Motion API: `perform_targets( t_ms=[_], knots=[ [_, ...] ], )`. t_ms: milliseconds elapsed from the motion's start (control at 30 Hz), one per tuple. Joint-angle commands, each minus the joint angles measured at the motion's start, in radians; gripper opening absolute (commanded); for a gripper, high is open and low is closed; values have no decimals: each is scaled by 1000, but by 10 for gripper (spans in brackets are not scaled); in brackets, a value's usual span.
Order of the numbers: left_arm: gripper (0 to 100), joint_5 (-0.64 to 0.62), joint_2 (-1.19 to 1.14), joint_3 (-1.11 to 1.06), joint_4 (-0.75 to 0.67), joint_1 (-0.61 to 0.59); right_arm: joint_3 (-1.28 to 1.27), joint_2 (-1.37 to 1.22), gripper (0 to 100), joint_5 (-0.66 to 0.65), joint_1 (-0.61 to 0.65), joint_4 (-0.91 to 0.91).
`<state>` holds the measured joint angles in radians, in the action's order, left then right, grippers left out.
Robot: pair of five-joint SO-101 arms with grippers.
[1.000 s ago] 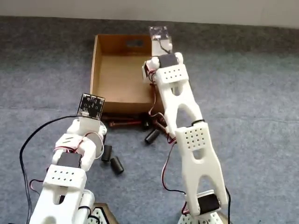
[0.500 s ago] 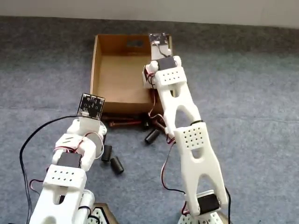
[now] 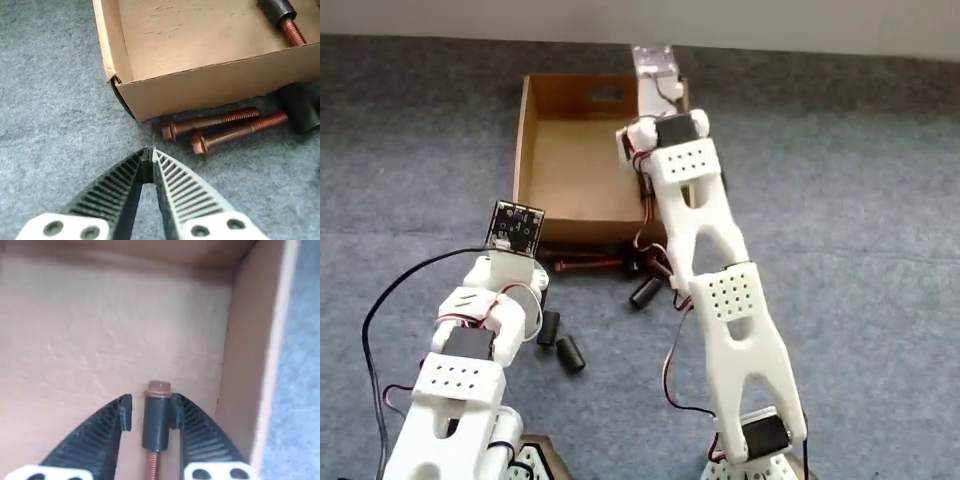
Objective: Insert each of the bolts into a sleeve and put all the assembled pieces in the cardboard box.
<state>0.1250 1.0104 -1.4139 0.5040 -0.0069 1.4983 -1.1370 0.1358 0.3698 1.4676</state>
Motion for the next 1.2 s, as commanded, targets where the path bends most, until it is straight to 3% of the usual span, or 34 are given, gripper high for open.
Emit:
perform_targets(
  t_ms=[0,100,200,533,633,933,1167],
  knots=[
    [23,-9,21,4,-20,7,223,24,120,5,12,73],
    [23,-9,21,4,-20,7,292,59,108,5,8,157],
    [23,-9,21,4,-20,7,272,131,0,5,5,282],
    [23,-9,21,-22,-51,7,257,410,6,5,-27,302],
    [23,-9,21,-38,-80,7,145,521,6,6,-25,302],
    [23,-11,21,-35,-77,7,-768,1130,9,3,-5,269],
    [23,-11,21,-33,-78,7,-1658,1629,16,-35,31,-61]
  ],
)
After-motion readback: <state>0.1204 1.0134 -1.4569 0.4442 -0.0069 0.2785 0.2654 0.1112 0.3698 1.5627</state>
